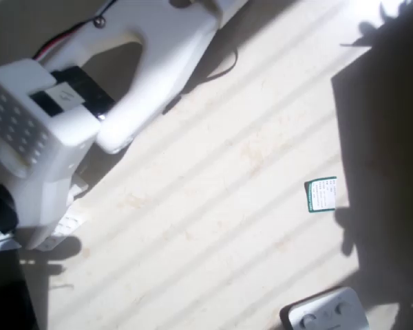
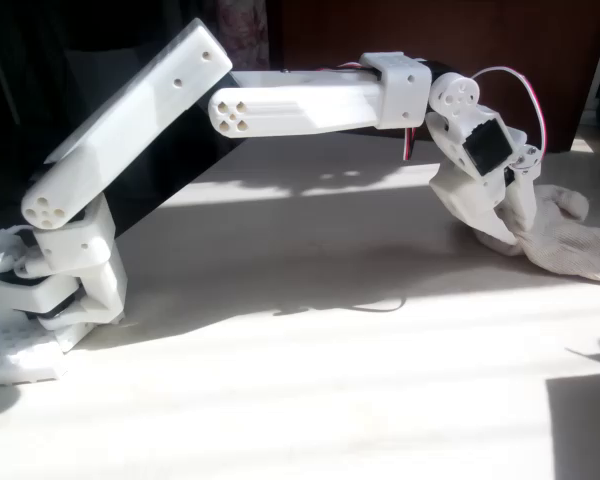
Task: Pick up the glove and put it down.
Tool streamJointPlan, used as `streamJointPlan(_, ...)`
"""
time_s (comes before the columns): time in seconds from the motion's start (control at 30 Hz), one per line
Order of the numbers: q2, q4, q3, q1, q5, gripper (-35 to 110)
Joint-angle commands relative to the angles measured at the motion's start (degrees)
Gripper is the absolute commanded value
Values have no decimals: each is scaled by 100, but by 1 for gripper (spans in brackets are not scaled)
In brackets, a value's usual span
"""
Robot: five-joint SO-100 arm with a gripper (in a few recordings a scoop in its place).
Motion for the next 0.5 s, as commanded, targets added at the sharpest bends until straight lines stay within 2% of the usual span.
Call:
streamJointPlan(0.0,501,44,-176,149,-53,0)
streamJointPlan(0.17,1011,105,-176,325,-53,0)
streamJointPlan(0.47,1828,1037,-176,765,-53,0)
